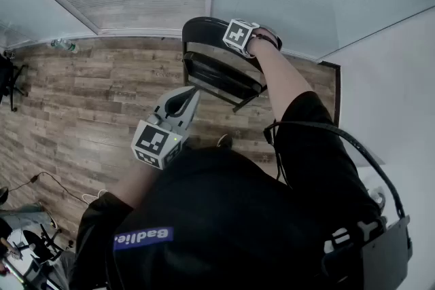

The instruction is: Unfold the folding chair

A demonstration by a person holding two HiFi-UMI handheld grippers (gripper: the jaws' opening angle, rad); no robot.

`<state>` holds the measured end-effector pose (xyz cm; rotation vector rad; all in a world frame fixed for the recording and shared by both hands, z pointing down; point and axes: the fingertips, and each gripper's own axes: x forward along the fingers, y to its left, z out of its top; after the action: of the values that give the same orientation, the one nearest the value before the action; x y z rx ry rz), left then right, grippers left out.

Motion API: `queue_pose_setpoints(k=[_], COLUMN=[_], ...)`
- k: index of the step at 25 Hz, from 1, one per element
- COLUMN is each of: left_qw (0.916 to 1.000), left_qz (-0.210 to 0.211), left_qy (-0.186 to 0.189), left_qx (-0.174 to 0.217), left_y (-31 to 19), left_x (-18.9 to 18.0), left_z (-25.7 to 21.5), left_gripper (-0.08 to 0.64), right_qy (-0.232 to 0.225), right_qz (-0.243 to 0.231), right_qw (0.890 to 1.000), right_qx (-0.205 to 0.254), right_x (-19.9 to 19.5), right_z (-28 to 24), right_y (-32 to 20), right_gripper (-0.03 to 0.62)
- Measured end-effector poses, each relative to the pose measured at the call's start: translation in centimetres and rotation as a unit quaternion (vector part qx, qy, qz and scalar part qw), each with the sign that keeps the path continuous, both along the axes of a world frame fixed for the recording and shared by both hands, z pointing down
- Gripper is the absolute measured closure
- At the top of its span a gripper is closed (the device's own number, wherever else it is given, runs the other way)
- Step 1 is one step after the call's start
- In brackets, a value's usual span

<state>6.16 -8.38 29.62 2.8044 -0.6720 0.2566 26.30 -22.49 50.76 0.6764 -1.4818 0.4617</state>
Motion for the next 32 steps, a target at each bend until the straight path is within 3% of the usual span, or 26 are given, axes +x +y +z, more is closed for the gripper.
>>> queue_pose_setpoints(k=[11, 23, 32], left_qw=[0.9999, 0.9952, 0.984], left_qz=[0.006, -0.031, -0.048], left_qy=[0.004, 0.001, -0.011], left_qx=[-0.012, -0.093, -0.171], left_y=[0.8, -0.2, -1.4], left_x=[0.3, 0.1, 1.4], left_z=[0.7, 6.9, 15.0], left_gripper=[0.555, 0.555, 0.555], right_qy=[0.002, 0.008, 0.012], right_qz=[0.001, -0.002, -0.003], right_qw=[1.0, 1.0, 1.0], right_qx=[0.002, 0.01, 0.015], right_x=[-0.3, -0.8, -1.7], right_z=[-0.2, -0.3, -0.3], right_y=[0.5, 1.0, 1.7], right_gripper=[0.462, 0.445, 0.443])
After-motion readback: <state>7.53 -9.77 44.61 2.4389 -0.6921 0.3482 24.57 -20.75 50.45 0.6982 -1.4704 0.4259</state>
